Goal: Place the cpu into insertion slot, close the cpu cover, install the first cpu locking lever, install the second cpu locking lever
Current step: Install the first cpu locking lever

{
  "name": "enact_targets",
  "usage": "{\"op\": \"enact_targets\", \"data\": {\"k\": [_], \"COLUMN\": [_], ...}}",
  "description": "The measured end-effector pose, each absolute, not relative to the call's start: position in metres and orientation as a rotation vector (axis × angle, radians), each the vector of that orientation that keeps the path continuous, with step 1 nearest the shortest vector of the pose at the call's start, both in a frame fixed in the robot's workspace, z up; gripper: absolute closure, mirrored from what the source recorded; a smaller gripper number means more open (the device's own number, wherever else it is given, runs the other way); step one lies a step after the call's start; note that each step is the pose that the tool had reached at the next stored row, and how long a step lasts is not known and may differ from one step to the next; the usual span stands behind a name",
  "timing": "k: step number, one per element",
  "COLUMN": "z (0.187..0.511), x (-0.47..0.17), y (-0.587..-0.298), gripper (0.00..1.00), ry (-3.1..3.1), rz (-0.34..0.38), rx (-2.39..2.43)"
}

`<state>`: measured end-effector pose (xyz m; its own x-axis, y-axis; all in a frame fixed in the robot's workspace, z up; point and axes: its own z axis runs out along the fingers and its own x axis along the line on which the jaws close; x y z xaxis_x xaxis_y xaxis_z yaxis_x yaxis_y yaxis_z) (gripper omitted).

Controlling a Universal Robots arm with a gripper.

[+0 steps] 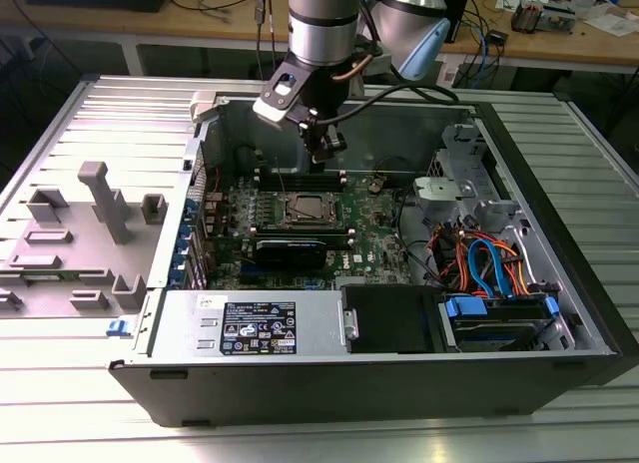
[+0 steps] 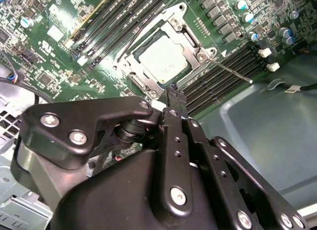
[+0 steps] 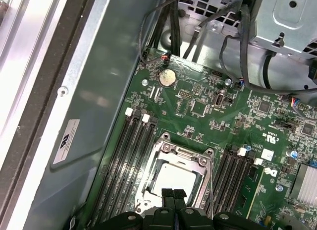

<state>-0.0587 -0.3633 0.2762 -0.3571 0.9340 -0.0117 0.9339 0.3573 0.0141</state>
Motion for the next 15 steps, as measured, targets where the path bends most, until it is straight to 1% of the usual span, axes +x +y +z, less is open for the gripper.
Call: {"op": "enact_targets", "data": {"k": [6,15], "z": [0.2762,0.2762], "x": [-0.0587,-0.0587], "y": [-0.3624,-0.3620], "gripper": [0.89,0.89], "ry": [2.641,2.805], "rz": [0.009,0.012], "rx": [1.669,1.377]}}
